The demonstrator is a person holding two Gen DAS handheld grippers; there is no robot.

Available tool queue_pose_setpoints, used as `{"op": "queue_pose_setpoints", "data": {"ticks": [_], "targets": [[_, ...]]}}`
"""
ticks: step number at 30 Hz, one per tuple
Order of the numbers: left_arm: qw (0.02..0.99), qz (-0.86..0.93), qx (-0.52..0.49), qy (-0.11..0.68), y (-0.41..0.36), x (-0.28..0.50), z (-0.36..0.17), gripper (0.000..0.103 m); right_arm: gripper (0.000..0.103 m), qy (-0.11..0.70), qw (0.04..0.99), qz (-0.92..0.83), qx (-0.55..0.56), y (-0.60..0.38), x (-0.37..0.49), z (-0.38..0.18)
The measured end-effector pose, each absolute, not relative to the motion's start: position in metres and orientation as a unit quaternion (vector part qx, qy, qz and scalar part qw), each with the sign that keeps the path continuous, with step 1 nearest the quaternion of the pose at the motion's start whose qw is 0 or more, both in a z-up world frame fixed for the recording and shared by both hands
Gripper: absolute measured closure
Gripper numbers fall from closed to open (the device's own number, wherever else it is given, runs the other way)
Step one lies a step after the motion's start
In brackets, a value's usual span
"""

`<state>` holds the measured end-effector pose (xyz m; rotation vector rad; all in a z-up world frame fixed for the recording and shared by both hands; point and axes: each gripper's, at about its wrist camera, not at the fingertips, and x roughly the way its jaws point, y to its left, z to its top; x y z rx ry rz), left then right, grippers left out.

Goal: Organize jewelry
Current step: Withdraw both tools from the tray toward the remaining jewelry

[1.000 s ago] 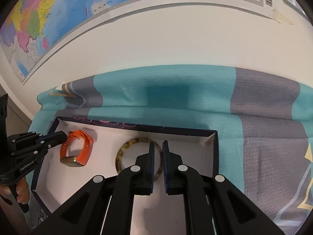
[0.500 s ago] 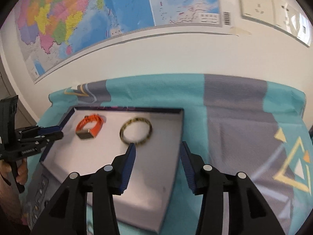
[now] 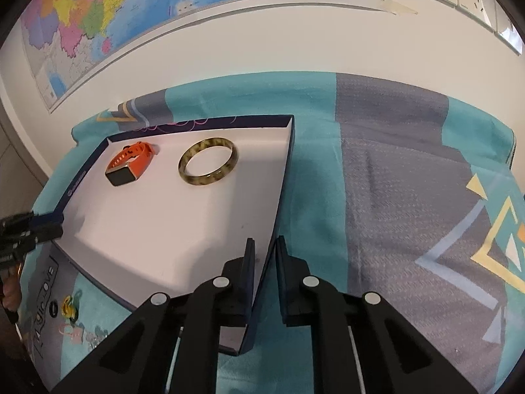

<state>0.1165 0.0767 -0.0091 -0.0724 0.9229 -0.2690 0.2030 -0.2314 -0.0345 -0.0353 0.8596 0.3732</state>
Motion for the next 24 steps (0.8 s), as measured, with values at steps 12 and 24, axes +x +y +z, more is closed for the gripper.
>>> {"op": "queue_pose_setpoints", "data": {"ticks": [12, 24], "targets": [[0.907, -0.122, -0.027, 0.402, 0.069, 0.086, 0.005, 0.054, 0.07, 0.349, 0.912, 0.215, -0.024, -0.236, 0.157, -0.005], [0.908, -0.149, -0.012, 0.392, 0.047, 0.047, 0.001, 0.05, 0.069, 0.372, 0.852, 0.346, -0.127, -0.186, 0.086, -0.026]]}}
